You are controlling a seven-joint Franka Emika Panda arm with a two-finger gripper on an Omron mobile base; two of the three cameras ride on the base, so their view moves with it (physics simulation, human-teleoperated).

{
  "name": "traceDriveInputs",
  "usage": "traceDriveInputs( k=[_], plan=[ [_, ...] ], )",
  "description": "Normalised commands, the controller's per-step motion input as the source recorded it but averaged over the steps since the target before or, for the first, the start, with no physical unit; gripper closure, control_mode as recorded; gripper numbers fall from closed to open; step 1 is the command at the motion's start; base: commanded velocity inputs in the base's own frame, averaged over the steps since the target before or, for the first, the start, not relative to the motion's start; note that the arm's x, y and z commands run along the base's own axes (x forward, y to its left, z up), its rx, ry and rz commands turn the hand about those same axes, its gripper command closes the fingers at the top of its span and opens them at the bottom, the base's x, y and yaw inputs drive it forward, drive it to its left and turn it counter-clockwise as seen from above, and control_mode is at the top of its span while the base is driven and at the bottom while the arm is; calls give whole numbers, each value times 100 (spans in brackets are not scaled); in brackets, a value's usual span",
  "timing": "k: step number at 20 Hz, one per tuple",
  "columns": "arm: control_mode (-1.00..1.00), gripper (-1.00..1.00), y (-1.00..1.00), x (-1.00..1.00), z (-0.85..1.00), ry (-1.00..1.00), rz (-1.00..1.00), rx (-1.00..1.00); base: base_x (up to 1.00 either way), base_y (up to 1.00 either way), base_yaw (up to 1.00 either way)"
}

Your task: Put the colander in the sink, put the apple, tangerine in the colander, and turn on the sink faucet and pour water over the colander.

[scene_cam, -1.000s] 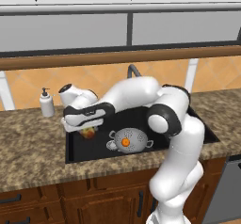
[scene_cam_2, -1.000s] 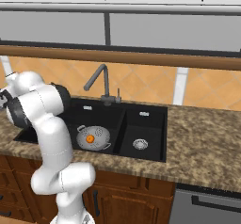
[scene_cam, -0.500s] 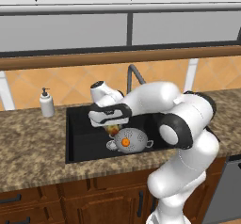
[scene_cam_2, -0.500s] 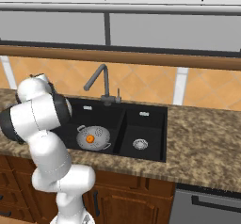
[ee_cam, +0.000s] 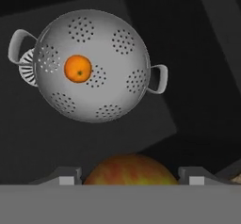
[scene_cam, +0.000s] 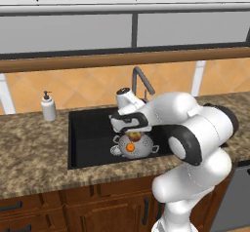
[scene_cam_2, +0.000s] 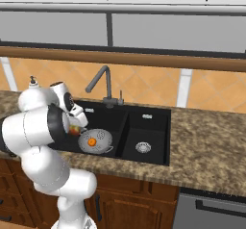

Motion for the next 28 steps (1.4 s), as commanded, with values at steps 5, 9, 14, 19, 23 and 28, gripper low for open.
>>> traceDriveInputs(
  k=[5,9,14,19,23,28],
  plan=[
    [-100,100,0,48,-26,0,-1,0,0,0,0],
    [-100,100,0,51,-43,0,0,0,0,0,0],
    [-100,100,0,27,-65,0,0,0,0,0,0],
    [-100,100,0,27,-53,0,0,0,0,0,0],
    [-100,100,0,47,-13,0,0,0,0,0,0],
    [-100,100,0,60,-6,0,0,0,0,0,0]
  ],
)
